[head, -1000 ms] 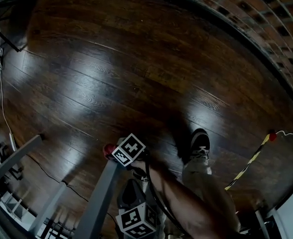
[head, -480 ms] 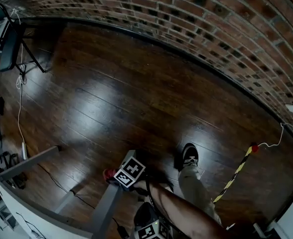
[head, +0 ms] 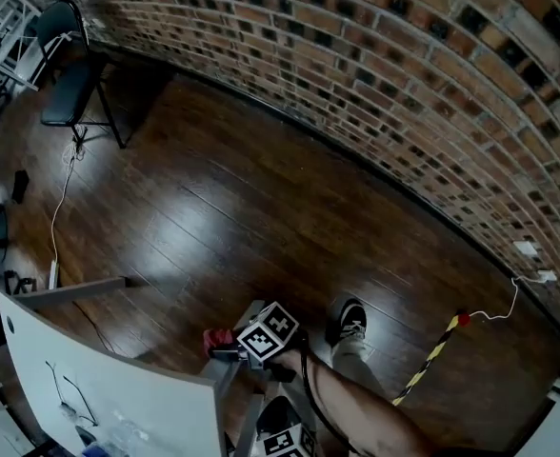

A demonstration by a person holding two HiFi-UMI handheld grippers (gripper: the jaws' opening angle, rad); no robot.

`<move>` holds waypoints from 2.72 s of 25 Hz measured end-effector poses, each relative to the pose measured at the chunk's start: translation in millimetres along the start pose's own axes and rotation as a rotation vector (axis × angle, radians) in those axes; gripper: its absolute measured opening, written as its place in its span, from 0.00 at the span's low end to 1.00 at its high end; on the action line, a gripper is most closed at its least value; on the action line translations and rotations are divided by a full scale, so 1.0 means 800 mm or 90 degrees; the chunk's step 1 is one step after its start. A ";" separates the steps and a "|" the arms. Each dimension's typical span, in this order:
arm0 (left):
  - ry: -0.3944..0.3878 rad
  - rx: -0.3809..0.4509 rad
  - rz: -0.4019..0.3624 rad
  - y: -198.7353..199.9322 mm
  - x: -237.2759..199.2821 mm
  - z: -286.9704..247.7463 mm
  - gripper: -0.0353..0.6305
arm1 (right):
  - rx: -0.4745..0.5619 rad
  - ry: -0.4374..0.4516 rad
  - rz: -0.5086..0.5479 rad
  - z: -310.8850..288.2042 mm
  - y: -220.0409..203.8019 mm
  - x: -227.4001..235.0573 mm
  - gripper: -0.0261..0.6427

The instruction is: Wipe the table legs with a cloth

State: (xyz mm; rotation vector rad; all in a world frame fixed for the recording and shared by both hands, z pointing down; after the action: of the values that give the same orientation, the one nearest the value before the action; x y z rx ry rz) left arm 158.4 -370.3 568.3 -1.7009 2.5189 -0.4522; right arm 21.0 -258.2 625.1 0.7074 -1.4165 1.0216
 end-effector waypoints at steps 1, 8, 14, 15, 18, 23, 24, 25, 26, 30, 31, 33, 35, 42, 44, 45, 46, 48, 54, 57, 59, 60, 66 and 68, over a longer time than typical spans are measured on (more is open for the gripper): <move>-0.002 -0.001 -0.005 0.001 -0.007 0.013 0.05 | 0.005 0.007 -0.001 0.000 0.002 -0.018 0.16; -0.010 0.026 -0.007 0.003 -0.039 0.116 0.05 | 0.030 -0.019 -0.008 0.018 0.012 -0.107 0.16; -0.029 0.057 0.021 0.017 -0.071 0.156 0.05 | 0.149 -0.090 -0.012 0.042 0.002 -0.141 0.16; -0.034 0.071 0.025 0.027 -0.078 0.156 0.05 | 0.165 -0.105 -0.010 0.048 0.006 -0.148 0.16; -0.046 0.091 0.062 0.043 -0.087 0.170 0.05 | 0.149 -0.148 -0.011 0.060 -0.003 -0.173 0.16; -0.071 0.084 0.097 0.043 -0.098 0.184 0.05 | 0.063 -0.206 -0.009 0.047 -0.030 -0.208 0.16; -0.076 0.085 0.100 0.047 -0.097 0.182 0.05 | 0.054 -0.216 -0.008 0.047 -0.029 -0.210 0.16; -0.082 0.085 0.103 0.051 -0.096 0.180 0.05 | 0.043 -0.226 -0.005 0.046 -0.027 -0.213 0.16; -0.087 0.086 0.107 0.054 -0.096 0.179 0.05 | 0.030 -0.237 0.000 0.046 -0.027 -0.215 0.16; -0.103 0.089 0.112 0.059 -0.102 0.171 0.05 | -0.028 -0.270 0.024 0.041 -0.032 -0.216 0.16; -0.103 0.091 0.114 0.060 -0.106 0.166 0.05 | -0.039 -0.274 0.027 0.039 -0.032 -0.212 0.16; -0.100 0.092 0.124 0.065 -0.112 0.157 0.05 | -0.050 -0.282 0.028 0.038 -0.031 -0.205 0.16; -0.099 0.087 0.139 0.068 -0.121 0.161 0.05 | -0.055 -0.293 0.026 0.040 -0.034 -0.206 0.16; -0.086 0.062 0.148 0.071 -0.129 0.169 0.05 | -0.100 -0.288 0.035 0.073 -0.035 -0.227 0.16; -0.070 0.044 0.157 0.077 -0.123 0.165 0.05 | -0.119 -0.285 0.028 0.093 -0.022 -0.225 0.16; -0.063 0.038 0.172 0.087 -0.117 0.163 0.05 | -0.136 -0.281 0.025 0.104 -0.009 -0.224 0.16; -0.061 0.036 0.195 0.101 -0.110 0.161 0.05 | -0.160 -0.275 0.028 0.113 0.009 -0.225 0.16; -0.066 0.036 0.262 0.123 -0.095 0.160 0.05 | -0.218 -0.263 0.047 0.125 0.044 -0.232 0.16; -0.016 0.032 0.462 0.155 -0.095 0.154 0.05 | -0.394 -0.231 0.134 0.117 0.109 -0.236 0.16; 0.023 0.051 0.482 0.169 -0.100 0.165 0.05 | -0.483 -0.212 0.171 0.094 0.126 -0.227 0.16; 0.036 0.065 0.485 0.179 -0.106 0.167 0.05 | -0.546 -0.197 0.185 0.065 0.127 -0.213 0.16; 0.040 0.070 0.485 0.183 -0.109 0.165 0.05 | -0.582 -0.189 0.190 0.049 0.122 -0.204 0.16; 0.069 0.072 0.454 0.203 -0.104 0.144 0.05 | -0.835 -0.113 0.186 -0.006 0.070 -0.157 0.16; 0.050 0.066 0.462 0.199 -0.106 0.146 0.05 | -0.889 -0.086 0.167 -0.018 0.053 -0.146 0.16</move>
State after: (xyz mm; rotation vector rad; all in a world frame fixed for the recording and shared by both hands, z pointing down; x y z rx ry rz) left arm 74.4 -261.3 403.3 -0.6529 2.8531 -0.5615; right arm 4.2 -244.0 501.9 -0.4575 -1.9263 -0.0144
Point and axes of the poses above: the fingertips, and each gripper's own axes: z backward along the fingers, x to its right, y out of its top, the point moved 4 cm from there along z, backward along the fingers, and after that the axes turned 13 degrees about y, right-handed, at the moved point
